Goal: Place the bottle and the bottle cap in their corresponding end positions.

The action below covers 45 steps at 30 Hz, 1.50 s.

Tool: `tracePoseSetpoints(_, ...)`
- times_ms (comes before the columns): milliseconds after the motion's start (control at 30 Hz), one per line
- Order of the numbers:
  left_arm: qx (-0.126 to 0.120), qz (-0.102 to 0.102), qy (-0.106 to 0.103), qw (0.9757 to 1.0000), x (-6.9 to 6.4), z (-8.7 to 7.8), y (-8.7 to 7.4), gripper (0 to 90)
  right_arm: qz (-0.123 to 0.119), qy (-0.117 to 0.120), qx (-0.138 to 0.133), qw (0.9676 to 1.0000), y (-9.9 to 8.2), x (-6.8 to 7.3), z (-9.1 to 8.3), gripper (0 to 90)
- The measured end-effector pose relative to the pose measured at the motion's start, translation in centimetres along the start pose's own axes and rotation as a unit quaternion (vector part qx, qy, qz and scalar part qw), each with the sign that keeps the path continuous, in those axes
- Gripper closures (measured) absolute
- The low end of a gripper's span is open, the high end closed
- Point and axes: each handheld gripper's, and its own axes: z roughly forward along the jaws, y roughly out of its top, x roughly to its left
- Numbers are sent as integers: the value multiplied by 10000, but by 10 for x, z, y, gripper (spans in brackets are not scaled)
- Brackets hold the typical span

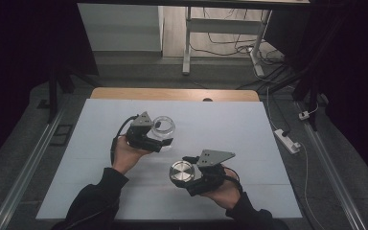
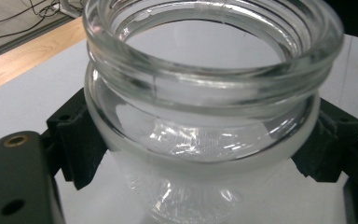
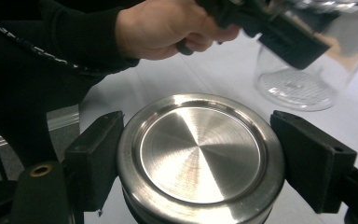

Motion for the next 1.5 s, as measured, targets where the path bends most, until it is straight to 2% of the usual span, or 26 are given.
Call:
tracePoseSetpoints(133,-22,-53,-2,10000,4,7,3,161,-14,-9,9,10000,-4,0,4,198)
tracePoseSetpoints(533,68,66,26,10000,10,28,12,161,-102,-16,35,9999,-12,0,15,198)
tracePoseSetpoints(767,86,59,76,9999,14,40,14,160,-158,-10,124,9998,-17,0,25,198)
tracePoseSetpoints(1100,155,58,141,9998,21,56,8,161,-175,-25,156,9997,-23,-2,38,198)
tracePoseSetpoints(1500,199,-32,178,9996,32,70,1,161,-179,-85,275,9994,-32,-12,56,198)
